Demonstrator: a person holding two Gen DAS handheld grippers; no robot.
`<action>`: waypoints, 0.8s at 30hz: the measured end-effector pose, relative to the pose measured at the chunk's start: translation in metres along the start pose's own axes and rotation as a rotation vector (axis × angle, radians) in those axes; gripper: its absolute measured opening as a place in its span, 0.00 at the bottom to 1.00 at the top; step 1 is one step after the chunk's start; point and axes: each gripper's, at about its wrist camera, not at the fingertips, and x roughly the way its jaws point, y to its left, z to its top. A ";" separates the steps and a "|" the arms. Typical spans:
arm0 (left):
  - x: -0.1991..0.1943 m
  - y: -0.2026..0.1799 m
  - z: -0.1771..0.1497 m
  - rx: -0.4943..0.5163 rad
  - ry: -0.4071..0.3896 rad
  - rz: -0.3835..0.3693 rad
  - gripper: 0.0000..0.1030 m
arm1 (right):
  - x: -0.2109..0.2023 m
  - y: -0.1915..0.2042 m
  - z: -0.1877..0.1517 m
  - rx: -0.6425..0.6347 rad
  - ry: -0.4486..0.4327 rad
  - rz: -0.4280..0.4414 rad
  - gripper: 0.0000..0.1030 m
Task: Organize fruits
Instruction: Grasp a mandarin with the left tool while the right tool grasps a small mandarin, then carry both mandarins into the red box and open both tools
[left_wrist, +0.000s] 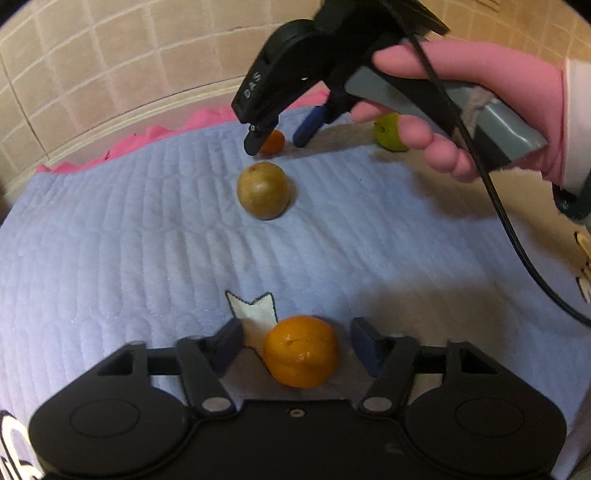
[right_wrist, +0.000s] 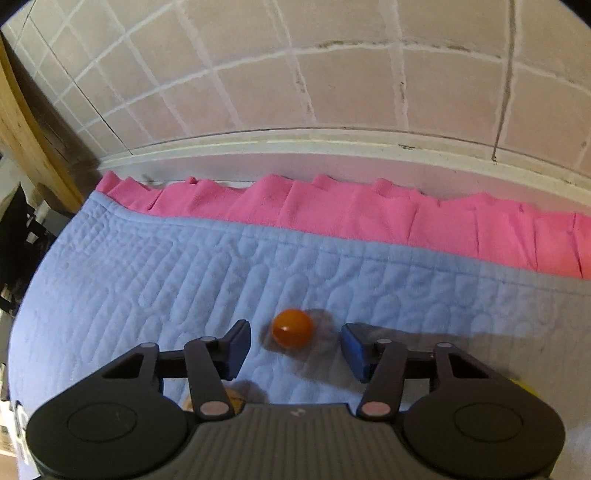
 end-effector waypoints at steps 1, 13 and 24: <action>0.000 -0.002 0.000 0.011 0.004 -0.002 0.52 | 0.001 0.001 0.000 -0.012 0.005 -0.010 0.42; -0.037 -0.010 0.005 -0.028 -0.125 0.039 0.47 | -0.045 -0.002 -0.008 0.019 -0.046 0.032 0.25; -0.111 -0.046 0.060 0.075 -0.465 -0.066 0.47 | -0.197 -0.054 -0.038 0.149 -0.317 -0.011 0.25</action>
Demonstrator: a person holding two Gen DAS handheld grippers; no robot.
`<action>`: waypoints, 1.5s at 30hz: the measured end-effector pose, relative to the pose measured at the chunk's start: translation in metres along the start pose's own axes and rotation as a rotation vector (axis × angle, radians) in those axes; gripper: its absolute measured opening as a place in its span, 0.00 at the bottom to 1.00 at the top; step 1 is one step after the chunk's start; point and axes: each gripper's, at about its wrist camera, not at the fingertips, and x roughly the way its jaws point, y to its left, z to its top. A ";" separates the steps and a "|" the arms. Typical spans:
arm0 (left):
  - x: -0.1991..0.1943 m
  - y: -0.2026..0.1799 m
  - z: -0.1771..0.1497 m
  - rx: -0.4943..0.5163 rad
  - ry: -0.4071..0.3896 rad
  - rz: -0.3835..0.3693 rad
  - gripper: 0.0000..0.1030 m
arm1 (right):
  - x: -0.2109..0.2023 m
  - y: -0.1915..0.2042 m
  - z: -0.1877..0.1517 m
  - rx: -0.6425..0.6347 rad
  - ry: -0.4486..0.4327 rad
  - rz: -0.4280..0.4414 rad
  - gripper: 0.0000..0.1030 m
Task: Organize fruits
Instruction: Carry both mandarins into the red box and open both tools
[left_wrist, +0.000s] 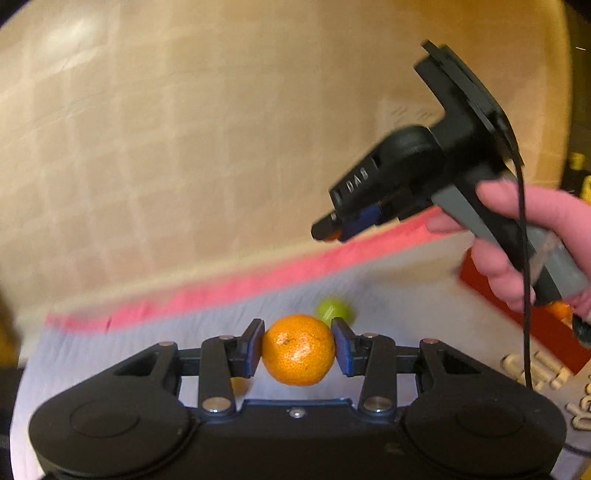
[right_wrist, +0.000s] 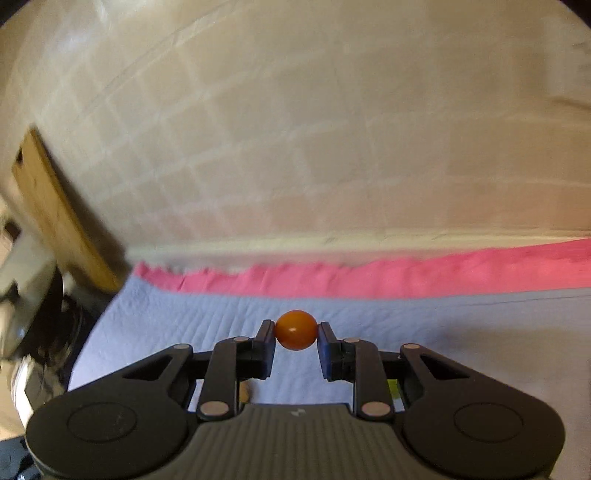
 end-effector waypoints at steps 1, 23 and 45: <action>0.002 -0.009 0.009 0.029 -0.024 -0.016 0.47 | -0.014 -0.007 0.001 0.014 -0.027 -0.011 0.25; 0.122 -0.268 0.103 0.264 -0.061 -0.703 0.47 | -0.272 -0.258 -0.095 0.467 -0.340 -0.541 0.25; 0.185 -0.345 0.017 0.430 0.303 -0.711 0.47 | -0.144 -0.366 -0.137 0.622 -0.082 -0.463 0.26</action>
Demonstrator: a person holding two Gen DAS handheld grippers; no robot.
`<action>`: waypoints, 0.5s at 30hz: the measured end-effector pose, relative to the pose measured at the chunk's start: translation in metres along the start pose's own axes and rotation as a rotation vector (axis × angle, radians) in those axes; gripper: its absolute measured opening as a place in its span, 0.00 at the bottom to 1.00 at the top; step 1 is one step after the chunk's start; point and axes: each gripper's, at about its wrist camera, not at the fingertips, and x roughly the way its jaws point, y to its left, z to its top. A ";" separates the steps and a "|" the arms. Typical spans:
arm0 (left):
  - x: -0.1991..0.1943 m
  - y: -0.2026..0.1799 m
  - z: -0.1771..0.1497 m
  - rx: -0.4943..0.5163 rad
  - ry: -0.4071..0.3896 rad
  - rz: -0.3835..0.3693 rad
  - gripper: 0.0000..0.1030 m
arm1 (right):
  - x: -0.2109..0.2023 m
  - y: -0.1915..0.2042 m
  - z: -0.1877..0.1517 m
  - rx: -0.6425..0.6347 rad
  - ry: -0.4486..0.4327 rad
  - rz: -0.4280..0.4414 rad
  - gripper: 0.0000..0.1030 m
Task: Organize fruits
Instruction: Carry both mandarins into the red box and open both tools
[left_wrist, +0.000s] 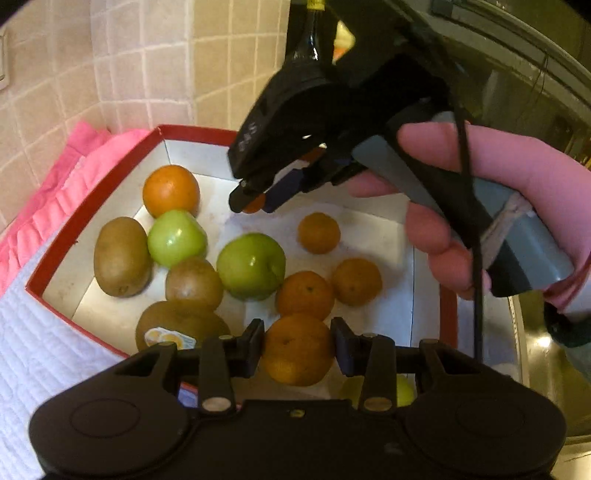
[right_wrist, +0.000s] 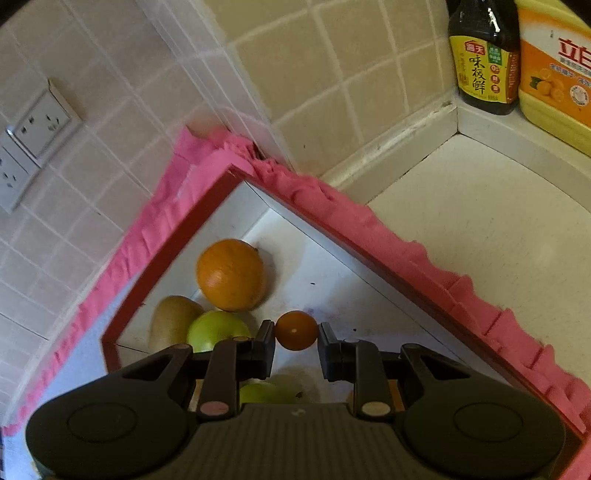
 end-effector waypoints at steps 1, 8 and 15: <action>0.003 0.000 0.001 0.000 0.007 -0.004 0.47 | 0.003 0.000 -0.001 -0.006 -0.001 -0.002 0.26; 0.012 -0.003 0.001 0.016 0.035 0.023 0.47 | 0.013 0.001 -0.003 -0.030 0.011 -0.014 0.26; 0.020 -0.002 0.001 0.018 0.050 0.037 0.48 | 0.010 0.000 -0.003 -0.031 0.014 -0.012 0.27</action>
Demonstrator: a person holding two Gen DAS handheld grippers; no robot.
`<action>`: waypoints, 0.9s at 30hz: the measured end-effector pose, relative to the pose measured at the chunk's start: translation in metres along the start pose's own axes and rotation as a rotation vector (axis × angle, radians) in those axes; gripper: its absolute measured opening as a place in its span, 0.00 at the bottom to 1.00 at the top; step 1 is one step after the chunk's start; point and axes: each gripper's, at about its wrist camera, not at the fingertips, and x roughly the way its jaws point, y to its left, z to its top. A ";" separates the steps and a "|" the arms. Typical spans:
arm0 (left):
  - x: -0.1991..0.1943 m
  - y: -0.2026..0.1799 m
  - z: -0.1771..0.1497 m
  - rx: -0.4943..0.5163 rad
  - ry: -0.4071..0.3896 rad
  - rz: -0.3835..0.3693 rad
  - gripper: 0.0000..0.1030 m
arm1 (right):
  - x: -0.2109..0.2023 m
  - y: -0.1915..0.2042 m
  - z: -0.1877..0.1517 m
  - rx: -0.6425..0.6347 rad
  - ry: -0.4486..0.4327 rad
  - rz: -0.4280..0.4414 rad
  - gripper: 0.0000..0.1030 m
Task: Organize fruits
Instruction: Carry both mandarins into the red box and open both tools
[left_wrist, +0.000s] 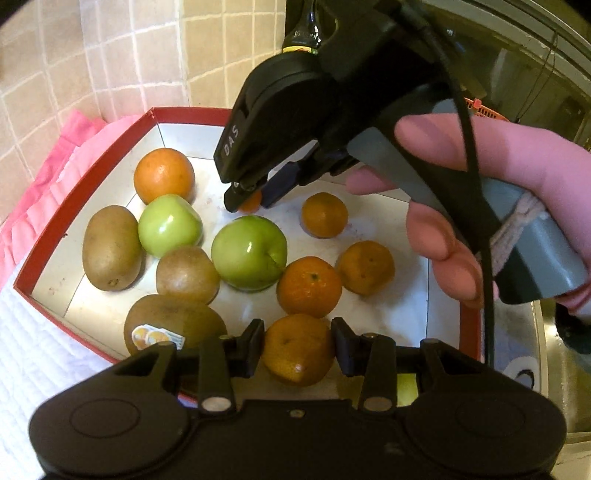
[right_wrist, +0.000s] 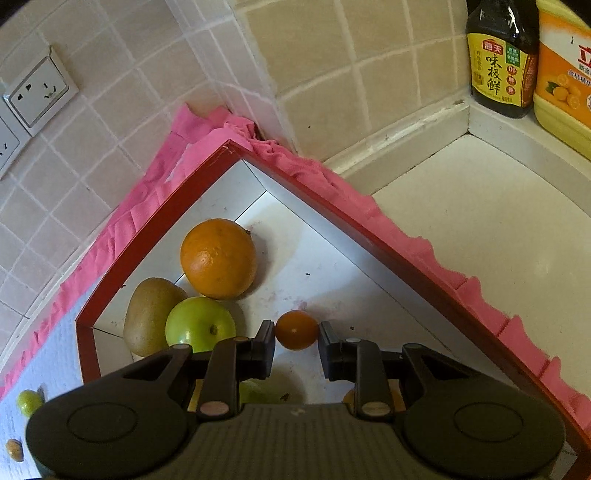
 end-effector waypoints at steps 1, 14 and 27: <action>0.001 0.000 0.000 0.003 0.001 0.001 0.48 | -0.001 -0.001 0.000 0.005 0.001 0.001 0.28; 0.010 -0.007 -0.004 0.066 0.024 0.031 0.58 | -0.028 -0.014 0.004 0.040 -0.020 0.035 0.42; -0.098 0.021 -0.010 -0.090 -0.219 0.003 0.76 | -0.128 0.012 0.020 0.025 -0.175 0.048 0.50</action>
